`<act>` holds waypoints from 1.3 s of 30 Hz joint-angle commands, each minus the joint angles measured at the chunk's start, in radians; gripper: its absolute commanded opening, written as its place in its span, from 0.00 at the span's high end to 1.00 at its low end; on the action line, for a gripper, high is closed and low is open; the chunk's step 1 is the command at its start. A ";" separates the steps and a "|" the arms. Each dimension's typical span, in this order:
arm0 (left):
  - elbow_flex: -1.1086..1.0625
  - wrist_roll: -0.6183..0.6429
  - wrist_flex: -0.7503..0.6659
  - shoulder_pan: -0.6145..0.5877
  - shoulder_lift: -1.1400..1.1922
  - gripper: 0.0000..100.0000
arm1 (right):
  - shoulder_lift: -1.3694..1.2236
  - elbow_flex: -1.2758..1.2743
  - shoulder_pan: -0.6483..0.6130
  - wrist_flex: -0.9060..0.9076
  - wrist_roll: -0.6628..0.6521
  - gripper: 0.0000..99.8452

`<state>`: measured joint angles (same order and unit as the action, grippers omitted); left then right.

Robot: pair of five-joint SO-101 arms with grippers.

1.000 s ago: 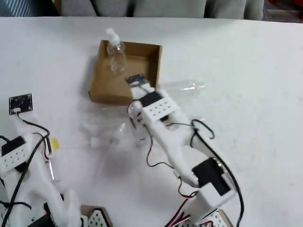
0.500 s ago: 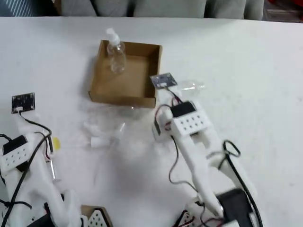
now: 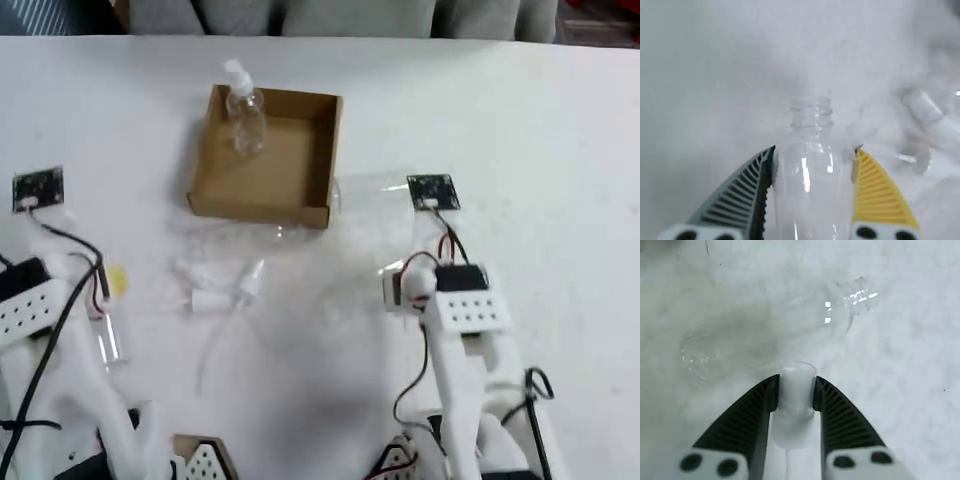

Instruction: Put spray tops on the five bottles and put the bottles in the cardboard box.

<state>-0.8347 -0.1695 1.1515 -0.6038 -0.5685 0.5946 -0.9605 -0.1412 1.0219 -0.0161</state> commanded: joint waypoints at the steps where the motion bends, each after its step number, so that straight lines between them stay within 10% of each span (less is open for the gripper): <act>1: 0.147 0.017 0.043 0.076 -0.044 0.98 | 0.133 -0.041 0.022 -0.005 -0.012 0.98; 20: 0.342 0.025 0.005 0.463 -0.240 0.98 | 0.285 -0.109 0.022 -0.025 -0.012 0.98; 39: -0.414 0.028 -0.483 0.782 -1.029 0.98 | 0.294 -0.068 0.048 -0.363 -0.009 0.98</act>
<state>-1.1308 -0.1557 0.8124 0.0990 -1.4477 0.8631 -1.1324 -0.1043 0.7457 -0.0176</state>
